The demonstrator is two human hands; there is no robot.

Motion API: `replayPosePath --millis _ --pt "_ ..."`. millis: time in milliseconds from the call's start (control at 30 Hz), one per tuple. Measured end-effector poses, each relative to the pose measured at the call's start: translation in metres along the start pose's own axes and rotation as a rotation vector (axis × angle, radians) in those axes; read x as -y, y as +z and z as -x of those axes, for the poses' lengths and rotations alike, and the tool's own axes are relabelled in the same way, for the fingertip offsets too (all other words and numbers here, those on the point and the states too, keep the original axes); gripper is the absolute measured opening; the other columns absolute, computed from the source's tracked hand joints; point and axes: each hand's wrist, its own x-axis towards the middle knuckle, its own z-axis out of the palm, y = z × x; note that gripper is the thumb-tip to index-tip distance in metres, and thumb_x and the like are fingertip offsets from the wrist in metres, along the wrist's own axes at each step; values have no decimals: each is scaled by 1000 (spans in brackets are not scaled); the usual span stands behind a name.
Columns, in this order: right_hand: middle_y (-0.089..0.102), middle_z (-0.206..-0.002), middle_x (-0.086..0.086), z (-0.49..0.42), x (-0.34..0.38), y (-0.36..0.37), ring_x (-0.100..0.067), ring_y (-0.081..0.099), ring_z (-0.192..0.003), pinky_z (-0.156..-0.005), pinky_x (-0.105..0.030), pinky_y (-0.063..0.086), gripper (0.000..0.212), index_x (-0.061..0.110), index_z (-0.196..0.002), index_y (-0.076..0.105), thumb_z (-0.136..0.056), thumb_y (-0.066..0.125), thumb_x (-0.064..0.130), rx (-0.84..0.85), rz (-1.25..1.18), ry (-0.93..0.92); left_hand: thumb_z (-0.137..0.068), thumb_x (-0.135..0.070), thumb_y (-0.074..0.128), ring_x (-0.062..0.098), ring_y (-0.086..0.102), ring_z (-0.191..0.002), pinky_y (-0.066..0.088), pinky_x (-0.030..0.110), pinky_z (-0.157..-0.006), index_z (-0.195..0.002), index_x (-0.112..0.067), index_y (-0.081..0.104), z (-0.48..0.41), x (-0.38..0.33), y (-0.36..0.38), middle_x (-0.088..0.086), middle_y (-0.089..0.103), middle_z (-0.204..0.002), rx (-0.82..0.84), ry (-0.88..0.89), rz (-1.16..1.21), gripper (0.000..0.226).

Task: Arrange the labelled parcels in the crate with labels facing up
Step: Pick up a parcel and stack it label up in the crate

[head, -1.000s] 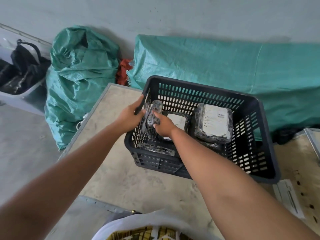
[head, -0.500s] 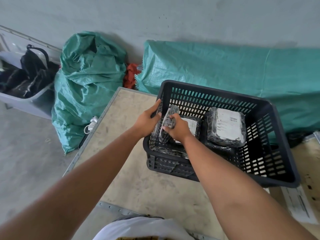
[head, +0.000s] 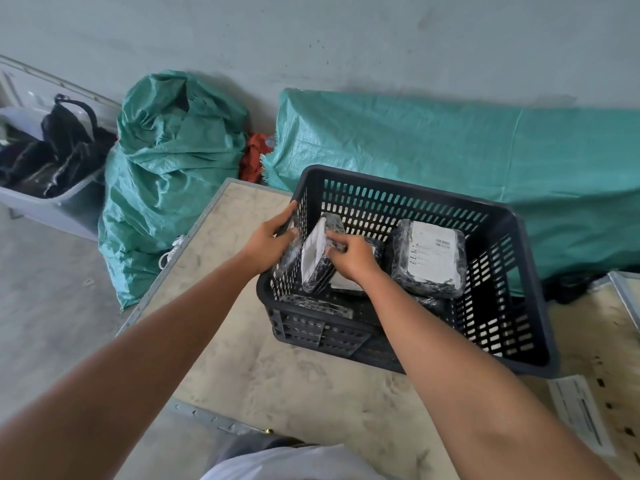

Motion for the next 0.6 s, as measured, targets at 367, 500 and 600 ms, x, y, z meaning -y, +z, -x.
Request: replayPosePath --millis 367,500,600 --pt "78 -106 13 68 27 -126 -17 54 -43 -43 -27 51 28 43 -115 75 -87 72 42 -200 -96 -276 -93 -36 73 14 23 -152 28 35 -115 -122 -68 59 2 -72 2 1 25 -167 64 284 -109 45" --pt "80 -100 13 79 48 -175 -26 74 -88 -91 -49 59 24 42 -101 80 -88 77 23 -208 -312 -320 -84 -41 77 6 48 -138 40 38 -111 -120 -49 72 -3 -99 5 -4 58 -147 308 136 322 38" --pt "79 -112 1 75 56 -197 -20 73 -107 -103 -54 53 25 33 -101 83 -87 75 14 -144 -435 -383 -72 -36 88 15 62 -125 55 27 -92 -118 -34 77 -12 -108 4 -9 67 -136 491 85 482 48"
